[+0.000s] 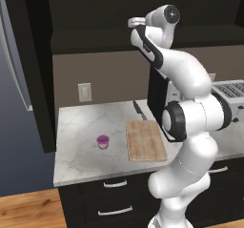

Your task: Pick the bread, place it on the cutting board, pick the jam, place it on the counter, and close the cabinet.

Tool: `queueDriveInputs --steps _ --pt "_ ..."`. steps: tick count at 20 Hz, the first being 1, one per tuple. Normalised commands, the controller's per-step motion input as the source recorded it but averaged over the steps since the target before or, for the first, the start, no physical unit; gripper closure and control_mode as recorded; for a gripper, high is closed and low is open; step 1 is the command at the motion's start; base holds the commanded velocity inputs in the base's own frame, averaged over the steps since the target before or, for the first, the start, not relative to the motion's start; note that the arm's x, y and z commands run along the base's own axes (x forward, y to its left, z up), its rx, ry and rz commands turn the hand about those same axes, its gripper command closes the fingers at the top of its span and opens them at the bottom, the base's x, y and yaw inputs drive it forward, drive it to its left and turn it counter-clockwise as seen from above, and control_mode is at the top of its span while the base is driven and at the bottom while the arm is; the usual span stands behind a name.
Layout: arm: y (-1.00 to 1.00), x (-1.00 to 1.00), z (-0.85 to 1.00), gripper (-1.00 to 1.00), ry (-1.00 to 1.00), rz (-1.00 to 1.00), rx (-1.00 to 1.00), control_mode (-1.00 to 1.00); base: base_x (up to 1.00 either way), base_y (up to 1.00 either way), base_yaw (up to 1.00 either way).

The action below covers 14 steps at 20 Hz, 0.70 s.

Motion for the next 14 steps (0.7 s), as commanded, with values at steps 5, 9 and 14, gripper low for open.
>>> queueDriveInputs --steps 5,9,14 --pt "0.00 0.25 0.00 -1.00 -0.01 0.00 0.00 -1.00 0.00 0.00 0.00" --pt "0.00 0.23 0.00 -1.00 0.00 0.00 0.00 -1.00 0.00 0.00 0.00" --pt "0.00 0.19 0.00 -1.00 0.00 0.00 0.00 -1.00 0.00 0.00 0.00"
